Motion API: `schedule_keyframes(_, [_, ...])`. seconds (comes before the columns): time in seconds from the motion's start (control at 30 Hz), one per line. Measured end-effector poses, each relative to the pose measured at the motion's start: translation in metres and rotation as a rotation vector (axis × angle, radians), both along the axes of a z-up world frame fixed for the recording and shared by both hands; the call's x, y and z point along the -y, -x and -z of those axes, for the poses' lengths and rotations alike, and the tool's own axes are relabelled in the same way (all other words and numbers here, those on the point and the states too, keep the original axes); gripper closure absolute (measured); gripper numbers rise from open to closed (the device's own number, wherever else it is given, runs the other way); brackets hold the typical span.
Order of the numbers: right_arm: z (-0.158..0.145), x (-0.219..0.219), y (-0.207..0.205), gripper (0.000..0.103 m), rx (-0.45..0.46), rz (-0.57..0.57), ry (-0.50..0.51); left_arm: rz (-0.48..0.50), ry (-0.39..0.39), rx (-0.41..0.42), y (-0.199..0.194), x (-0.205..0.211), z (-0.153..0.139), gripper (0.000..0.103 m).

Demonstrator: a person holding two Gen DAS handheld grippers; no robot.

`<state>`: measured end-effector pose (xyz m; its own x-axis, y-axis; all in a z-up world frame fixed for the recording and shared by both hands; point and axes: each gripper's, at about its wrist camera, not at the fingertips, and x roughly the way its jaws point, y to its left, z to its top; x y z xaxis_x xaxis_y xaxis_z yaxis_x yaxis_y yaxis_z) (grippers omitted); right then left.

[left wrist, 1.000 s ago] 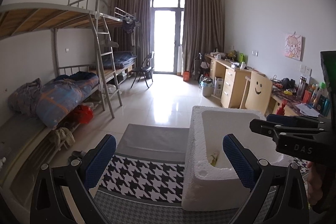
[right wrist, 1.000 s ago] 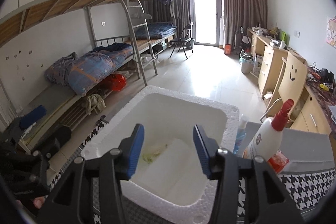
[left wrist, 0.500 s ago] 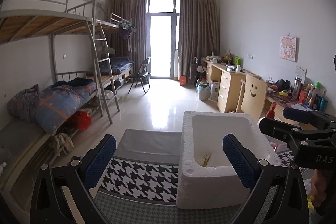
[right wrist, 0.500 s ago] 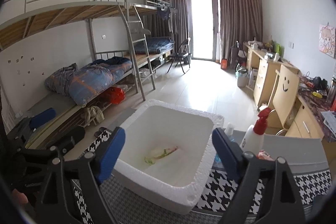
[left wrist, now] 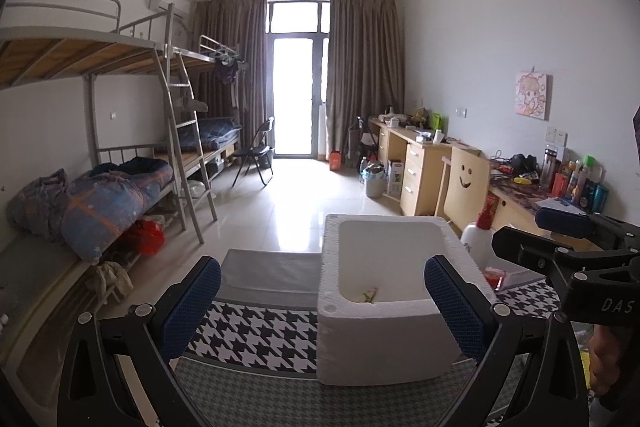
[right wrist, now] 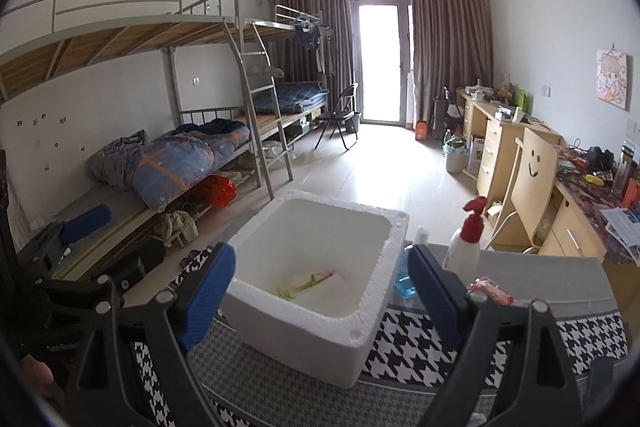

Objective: Organize soft objects
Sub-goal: 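Withdraw both open grippers from the box back toward the table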

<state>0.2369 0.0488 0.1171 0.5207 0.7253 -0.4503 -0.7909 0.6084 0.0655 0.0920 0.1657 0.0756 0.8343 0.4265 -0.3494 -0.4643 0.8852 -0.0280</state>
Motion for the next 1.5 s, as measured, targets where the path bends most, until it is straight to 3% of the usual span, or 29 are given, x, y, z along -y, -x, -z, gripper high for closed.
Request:
schedule_keyframes(0.87, [0.008,0.058,0.028,0.012,0.016,0.036,-0.054,0.087,-0.019,0.034,0.024,0.048,-0.004,0.001])
schedule_keyframes(1.5, [0.023,0.092,0.041,0.012,0.032,0.098,-0.083,0.135,-0.02,0.043,0.038,0.07,0.011,0.001])
